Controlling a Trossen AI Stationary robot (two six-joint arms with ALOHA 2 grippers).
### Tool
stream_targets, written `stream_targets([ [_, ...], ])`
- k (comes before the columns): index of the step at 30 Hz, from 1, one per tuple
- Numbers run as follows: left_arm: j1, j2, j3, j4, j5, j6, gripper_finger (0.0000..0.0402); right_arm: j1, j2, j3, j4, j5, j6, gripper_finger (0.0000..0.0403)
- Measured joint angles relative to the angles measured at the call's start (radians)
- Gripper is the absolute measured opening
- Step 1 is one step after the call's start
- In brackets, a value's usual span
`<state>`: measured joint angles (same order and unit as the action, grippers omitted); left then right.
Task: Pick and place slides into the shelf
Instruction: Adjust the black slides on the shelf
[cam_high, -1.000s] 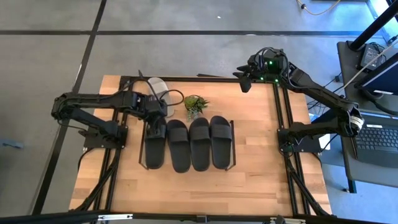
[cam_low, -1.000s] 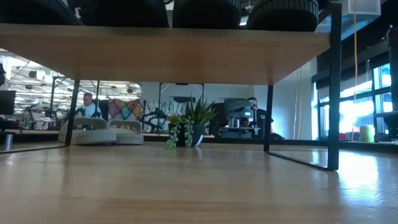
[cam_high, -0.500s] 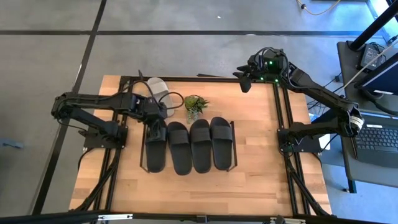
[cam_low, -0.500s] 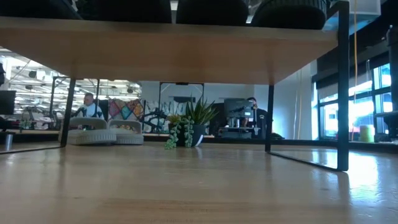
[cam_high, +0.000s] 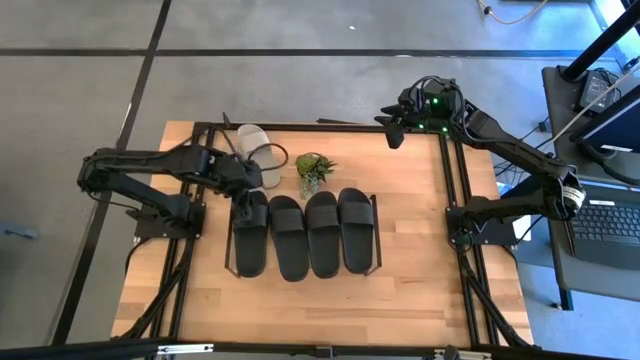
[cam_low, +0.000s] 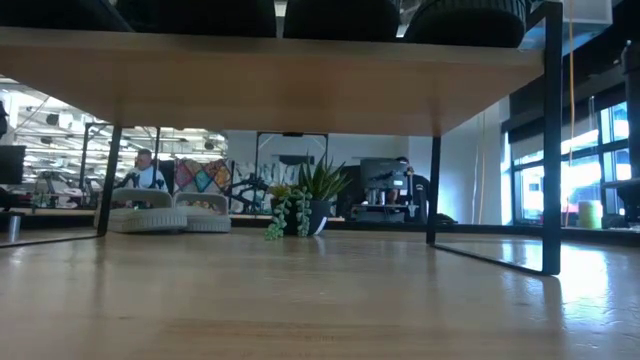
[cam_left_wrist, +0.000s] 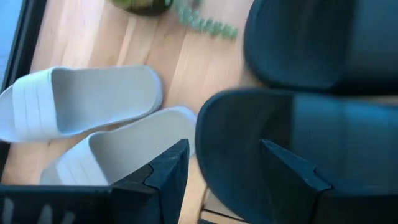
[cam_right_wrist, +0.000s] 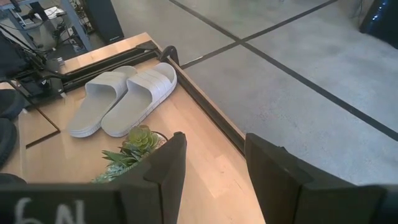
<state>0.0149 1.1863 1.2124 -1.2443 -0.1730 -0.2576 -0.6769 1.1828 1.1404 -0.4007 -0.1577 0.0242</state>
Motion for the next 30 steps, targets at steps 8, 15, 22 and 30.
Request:
stream_targets([
  [8, -0.11, -0.023, 0.153, 0.265, 0.06, -0.025, 0.0182, 0.0, 0.0, 0.0, -0.012, 0.0, -0.006, 0.0165],
  [15, -0.266, 0.048, 0.174, 0.479, 0.094, -0.104, 0.0182, 0.0, 0.0, 0.0, -0.1, -0.001, -0.043, 0.0165],
  [22, -0.406, 0.217, 0.174, 0.626, 0.095, -0.158, 0.0182, 0.0, 0.0, 0.0, -0.109, -0.002, -0.058, 0.0165],
  [30, -0.514, 0.386, 0.174, 0.825, 0.14, -0.283, 0.0182, 0.0, 0.0, 0.0, -0.113, -0.002, -0.059, 0.0165],
])
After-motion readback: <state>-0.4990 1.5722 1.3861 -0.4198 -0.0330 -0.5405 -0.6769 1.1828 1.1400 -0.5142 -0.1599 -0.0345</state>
